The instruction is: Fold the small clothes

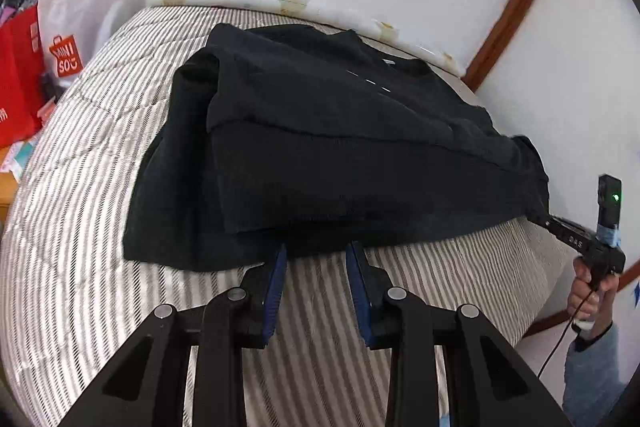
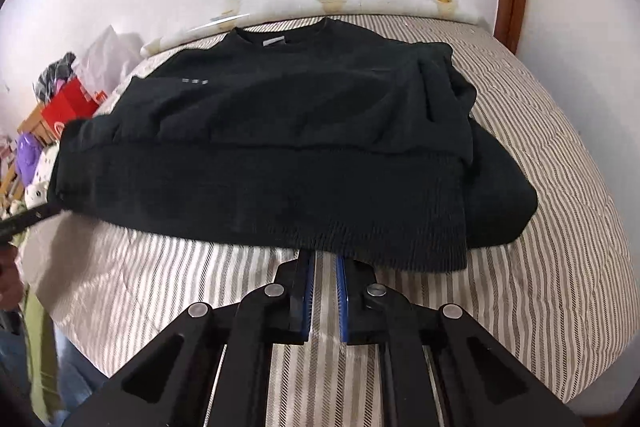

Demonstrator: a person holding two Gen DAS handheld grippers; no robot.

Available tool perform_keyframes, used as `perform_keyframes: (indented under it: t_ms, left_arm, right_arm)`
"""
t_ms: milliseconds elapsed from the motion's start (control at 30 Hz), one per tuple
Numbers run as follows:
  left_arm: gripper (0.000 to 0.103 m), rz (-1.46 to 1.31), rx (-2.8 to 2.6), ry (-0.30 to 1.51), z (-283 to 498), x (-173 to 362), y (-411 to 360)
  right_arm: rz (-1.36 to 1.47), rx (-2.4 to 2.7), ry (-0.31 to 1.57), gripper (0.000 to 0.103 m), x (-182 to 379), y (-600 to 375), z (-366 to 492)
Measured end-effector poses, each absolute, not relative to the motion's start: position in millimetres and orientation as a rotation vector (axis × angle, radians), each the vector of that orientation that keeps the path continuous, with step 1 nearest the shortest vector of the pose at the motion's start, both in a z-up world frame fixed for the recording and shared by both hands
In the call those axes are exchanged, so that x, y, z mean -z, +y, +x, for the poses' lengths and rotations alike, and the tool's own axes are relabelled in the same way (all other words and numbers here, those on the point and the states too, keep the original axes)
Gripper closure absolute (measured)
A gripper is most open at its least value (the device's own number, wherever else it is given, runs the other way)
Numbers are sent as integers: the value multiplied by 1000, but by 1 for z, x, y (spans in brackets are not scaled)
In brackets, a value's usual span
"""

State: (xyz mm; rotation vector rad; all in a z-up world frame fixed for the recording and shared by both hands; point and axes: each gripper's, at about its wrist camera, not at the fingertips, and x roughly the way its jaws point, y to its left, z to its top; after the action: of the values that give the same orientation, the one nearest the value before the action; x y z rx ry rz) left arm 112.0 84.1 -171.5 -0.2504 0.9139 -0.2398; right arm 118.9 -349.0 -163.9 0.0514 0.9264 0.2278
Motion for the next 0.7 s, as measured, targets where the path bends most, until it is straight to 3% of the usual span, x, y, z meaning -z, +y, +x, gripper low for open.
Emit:
perform_keyframes:
  t_ms: [233,700]
  left_arm:
    - [76,-218,239,949,137,169,76]
    - [76,-240,244,815,200,118,83]
  right_arm:
    - [33,-210,925,93,158,-340,142]
    - [204,-201,841,93,126,-341,229]
